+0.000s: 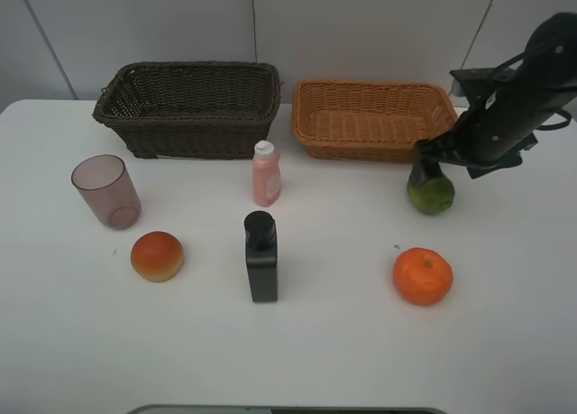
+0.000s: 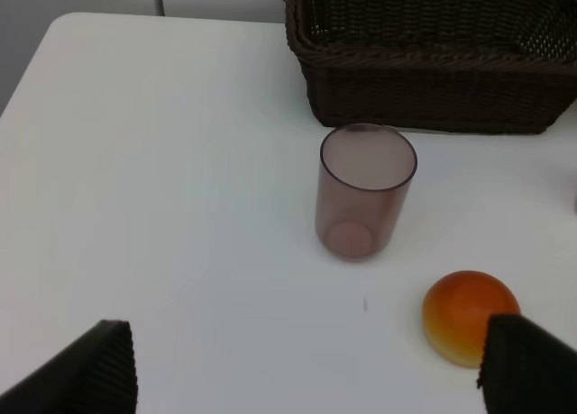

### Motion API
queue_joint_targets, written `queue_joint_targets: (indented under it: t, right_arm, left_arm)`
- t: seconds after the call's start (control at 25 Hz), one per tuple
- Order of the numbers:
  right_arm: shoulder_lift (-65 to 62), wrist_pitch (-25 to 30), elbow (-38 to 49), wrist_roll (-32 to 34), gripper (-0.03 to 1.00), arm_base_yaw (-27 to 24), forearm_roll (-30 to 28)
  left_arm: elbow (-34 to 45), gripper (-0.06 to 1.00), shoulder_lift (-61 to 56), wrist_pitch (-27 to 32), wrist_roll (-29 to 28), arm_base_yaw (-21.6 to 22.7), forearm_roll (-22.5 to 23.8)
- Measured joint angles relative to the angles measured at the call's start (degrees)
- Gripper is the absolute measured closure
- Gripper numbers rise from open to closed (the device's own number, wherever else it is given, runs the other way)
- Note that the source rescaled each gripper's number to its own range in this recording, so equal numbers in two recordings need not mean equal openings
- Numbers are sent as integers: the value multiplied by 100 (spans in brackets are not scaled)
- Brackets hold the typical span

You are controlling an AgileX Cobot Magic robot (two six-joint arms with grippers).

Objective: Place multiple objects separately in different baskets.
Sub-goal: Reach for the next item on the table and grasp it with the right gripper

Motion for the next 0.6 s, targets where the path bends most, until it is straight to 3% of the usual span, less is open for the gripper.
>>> queue_joint_targets:
  t: [0.6]
  right_arm:
    - [770,-833,-5,-5,9,0,-63]
  left_arm:
    - [0,-3,0,0,0,5,0]
